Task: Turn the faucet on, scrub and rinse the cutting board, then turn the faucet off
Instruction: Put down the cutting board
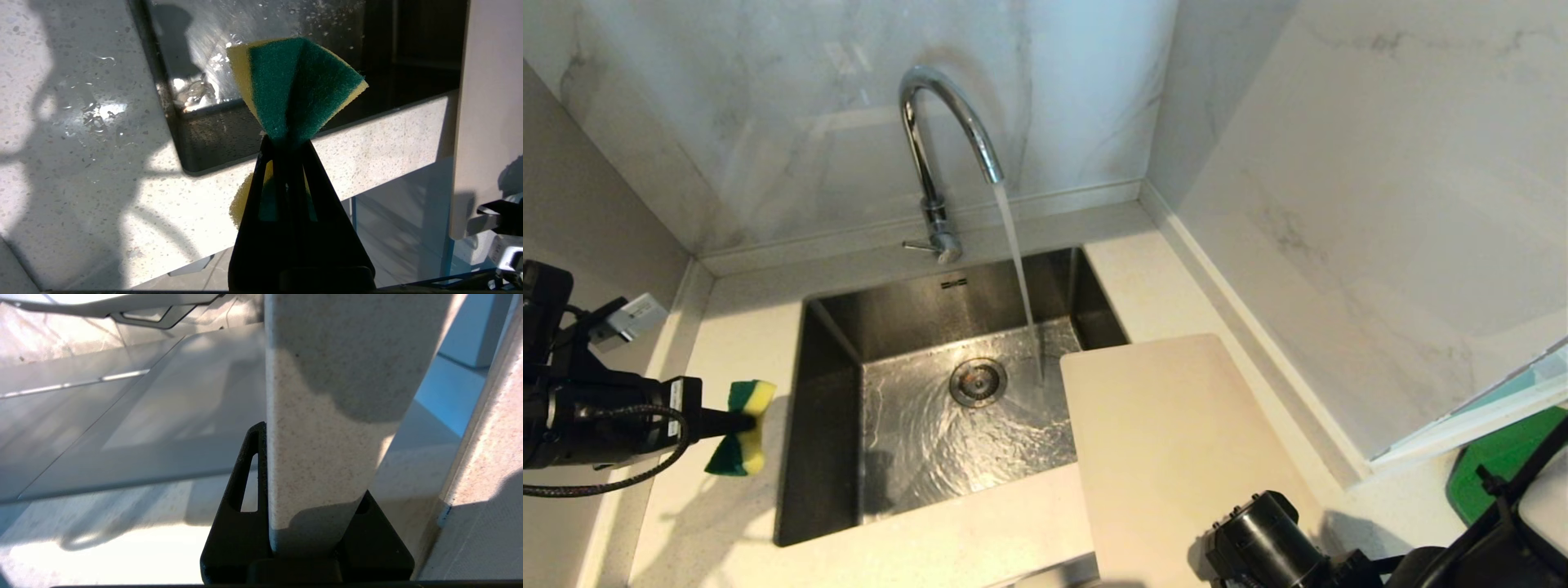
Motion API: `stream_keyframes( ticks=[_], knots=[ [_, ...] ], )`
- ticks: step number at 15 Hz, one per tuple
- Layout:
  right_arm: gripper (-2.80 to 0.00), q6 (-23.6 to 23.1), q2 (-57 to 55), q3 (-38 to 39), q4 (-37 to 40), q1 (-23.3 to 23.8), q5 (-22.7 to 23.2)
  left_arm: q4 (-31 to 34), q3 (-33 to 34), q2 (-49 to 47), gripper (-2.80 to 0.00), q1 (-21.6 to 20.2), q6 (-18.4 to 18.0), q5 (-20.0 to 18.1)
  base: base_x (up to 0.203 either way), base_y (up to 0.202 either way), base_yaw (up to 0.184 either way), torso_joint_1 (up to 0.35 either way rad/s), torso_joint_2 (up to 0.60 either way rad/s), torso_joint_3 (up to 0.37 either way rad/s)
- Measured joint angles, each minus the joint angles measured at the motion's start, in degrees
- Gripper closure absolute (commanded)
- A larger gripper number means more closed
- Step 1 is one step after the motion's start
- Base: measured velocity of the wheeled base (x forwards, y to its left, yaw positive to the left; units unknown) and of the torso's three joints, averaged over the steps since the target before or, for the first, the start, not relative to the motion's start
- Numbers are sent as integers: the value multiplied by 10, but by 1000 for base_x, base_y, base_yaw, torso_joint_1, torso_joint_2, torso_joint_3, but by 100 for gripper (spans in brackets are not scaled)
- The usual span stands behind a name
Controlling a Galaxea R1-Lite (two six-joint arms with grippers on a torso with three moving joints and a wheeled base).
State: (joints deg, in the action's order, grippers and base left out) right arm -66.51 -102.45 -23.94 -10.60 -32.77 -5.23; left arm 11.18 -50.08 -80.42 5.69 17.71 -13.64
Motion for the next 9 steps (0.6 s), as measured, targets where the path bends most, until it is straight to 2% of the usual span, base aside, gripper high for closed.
stream_keyframes(
  ticks=[2, 9],
  knots=[
    [0, 0, -11, 2, -24, 3, 12, 0, -2, 0, 0, 3, 1, 0, 0, 0, 0, 0, 0, 0],
    [0, -2, -23, 15, -30, 5, 14, 0, -5, 0, 0, 4, 2, 0, 0, 0, 0, 0, 0, 0]
  ],
)
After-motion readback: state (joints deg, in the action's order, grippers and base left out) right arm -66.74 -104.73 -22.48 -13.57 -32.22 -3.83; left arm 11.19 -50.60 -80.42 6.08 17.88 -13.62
